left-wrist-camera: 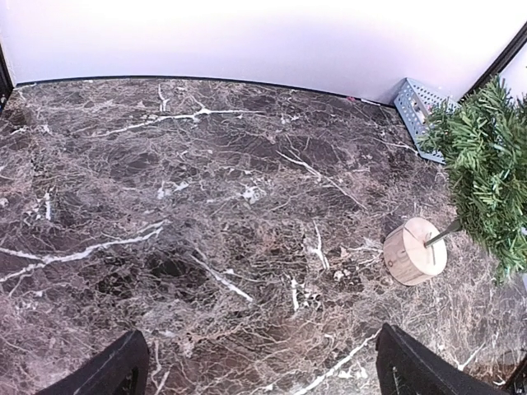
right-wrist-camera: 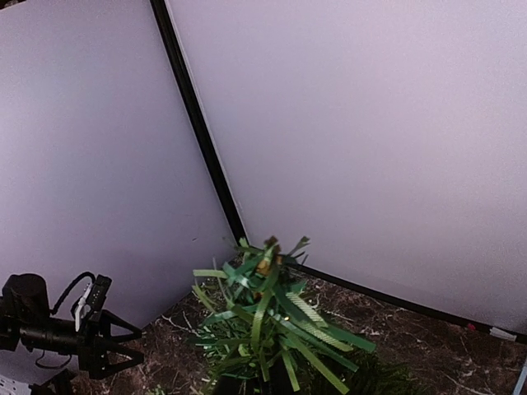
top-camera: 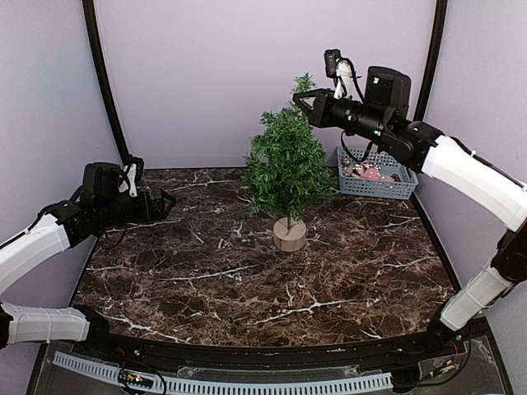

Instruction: Decorate the small christmas tree

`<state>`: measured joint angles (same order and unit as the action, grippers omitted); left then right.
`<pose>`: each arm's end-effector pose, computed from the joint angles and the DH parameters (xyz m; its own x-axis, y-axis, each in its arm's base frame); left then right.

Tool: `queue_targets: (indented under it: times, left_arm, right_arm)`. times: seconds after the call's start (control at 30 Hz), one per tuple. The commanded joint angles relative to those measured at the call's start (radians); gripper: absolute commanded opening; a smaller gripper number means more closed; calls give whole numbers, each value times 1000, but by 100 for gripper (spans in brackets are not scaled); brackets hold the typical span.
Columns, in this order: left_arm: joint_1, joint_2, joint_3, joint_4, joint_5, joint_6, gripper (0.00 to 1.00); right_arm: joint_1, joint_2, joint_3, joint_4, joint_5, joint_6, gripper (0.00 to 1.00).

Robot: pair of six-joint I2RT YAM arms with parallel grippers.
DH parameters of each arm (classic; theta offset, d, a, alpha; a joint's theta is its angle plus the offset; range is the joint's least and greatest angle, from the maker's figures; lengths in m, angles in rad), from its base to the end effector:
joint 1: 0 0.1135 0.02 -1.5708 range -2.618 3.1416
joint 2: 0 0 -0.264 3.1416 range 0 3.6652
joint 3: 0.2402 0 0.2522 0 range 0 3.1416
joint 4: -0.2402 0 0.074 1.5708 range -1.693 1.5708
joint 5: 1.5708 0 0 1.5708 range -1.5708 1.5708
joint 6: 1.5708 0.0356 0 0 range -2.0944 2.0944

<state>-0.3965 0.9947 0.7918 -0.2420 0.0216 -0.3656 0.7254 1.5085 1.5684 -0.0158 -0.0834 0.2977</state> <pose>0.2092 -0.0884 0.2971 -0.5152 -0.1718 -0.8397 0.2355 0.9136 -0.3314 0.2628 0.2370 0.4564 -0.1807 0.2305 -0.9562 -0.7012 0.6515 0.2895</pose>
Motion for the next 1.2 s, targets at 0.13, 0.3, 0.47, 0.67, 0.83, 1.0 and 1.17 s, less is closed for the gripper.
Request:
queue_targets:
  times: [0.13,0.3,0.47,0.67,0.83,1.0,1.17]
  left_arm:
    - [47,-17,20,-39,101,42,99]
    - [49,-9,6,-12,104,37,99]
    - [50,-3,1,0,104,42,99]
    - [55,-6,12,-1,109,60,99]
    - [60,-8,29,-14,99,69,99]
    - [73,-21,49,-35,57,81,99]
    - [213,-32,60,-17,153,82,99]
  right_arm:
    - [39,23,44,128,2,-2,0]
    - [52,34,46,147,17,11,0]
    - [53,9,-9,133,104,9,24]
    - [55,-88,-112,122,205,-10,62]
    - [58,-166,-154,44,358,-25,72]
    - [57,-281,-237,-6,531,2,89]
    - [-3,-314,-234,-201,640,82,96]
